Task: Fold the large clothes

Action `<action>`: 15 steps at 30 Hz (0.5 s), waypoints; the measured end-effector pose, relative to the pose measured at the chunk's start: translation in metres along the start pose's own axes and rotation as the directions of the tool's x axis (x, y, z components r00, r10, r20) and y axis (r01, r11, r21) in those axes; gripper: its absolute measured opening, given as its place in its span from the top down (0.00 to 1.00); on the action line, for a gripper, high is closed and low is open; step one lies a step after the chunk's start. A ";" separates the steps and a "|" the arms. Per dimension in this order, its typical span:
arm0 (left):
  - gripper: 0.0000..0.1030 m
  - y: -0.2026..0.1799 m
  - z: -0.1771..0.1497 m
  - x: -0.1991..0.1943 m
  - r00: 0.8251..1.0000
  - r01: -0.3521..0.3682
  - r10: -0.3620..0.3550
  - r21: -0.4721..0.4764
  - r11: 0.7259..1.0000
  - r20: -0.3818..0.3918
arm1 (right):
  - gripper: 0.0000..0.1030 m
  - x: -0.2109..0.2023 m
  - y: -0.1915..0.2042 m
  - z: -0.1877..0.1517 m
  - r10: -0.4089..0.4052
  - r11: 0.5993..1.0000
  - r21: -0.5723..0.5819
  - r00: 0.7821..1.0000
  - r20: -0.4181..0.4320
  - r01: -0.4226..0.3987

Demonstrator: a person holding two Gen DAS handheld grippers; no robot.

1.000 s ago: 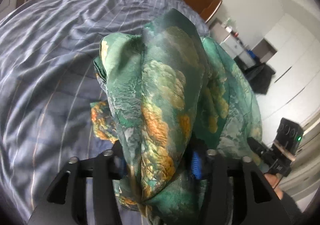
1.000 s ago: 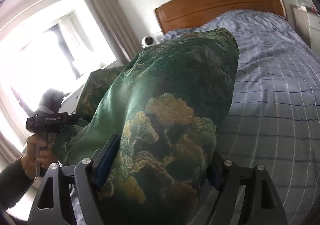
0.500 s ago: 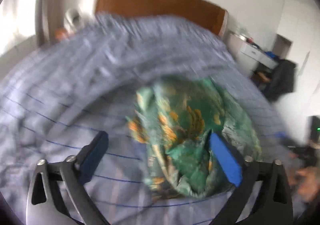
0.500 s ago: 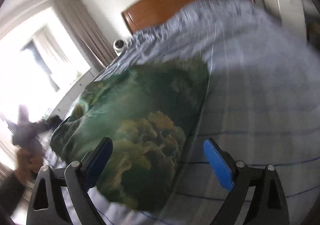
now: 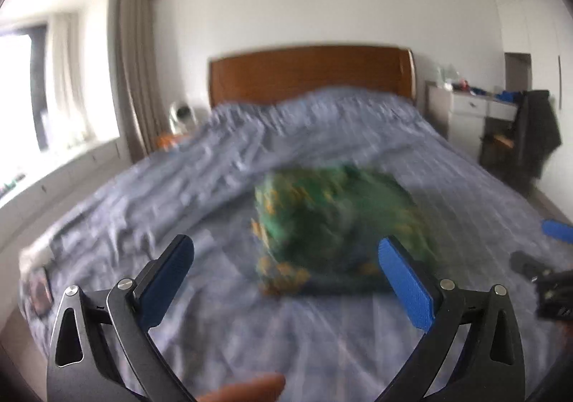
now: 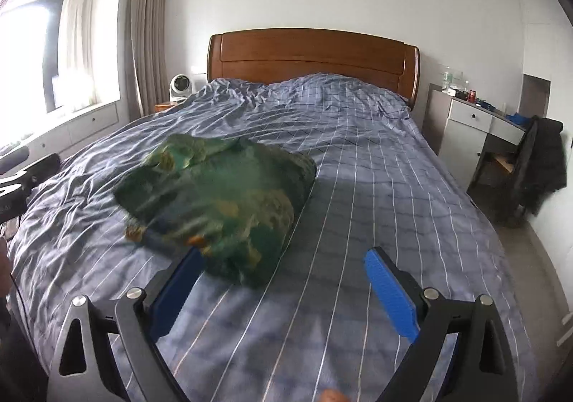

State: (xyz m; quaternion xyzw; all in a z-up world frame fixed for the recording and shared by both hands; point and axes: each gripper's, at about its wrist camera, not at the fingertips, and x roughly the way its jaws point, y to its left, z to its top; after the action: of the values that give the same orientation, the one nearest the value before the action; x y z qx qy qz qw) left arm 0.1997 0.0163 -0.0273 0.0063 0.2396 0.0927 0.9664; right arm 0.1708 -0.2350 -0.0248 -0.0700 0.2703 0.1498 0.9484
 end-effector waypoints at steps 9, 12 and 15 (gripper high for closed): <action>0.00 -0.014 -0.026 -0.024 0.978 0.022 -0.031 -0.045 0.999 -0.205 | 0.08 -0.056 0.024 -0.032 -0.032 0.999 -0.006 0.997 -0.064 0.031; 0.00 -0.015 -0.030 -0.029 0.973 0.013 -0.023 -0.045 0.999 -0.230 | 0.08 -0.063 0.031 -0.036 -0.040 0.999 -0.008 0.997 -0.069 0.040; 0.00 -0.016 -0.034 -0.035 0.971 -0.002 -0.005 -0.030 1.000 -0.238 | 0.08 -0.067 0.036 -0.038 -0.033 0.999 -0.002 0.996 -0.083 0.033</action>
State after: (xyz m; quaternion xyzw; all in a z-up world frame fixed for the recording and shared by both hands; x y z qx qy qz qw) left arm 0.1561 -0.0071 -0.0417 -0.0194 0.3526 0.0956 0.9307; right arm 0.0867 -0.2256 -0.0227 -0.0810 0.3085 0.1314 0.9386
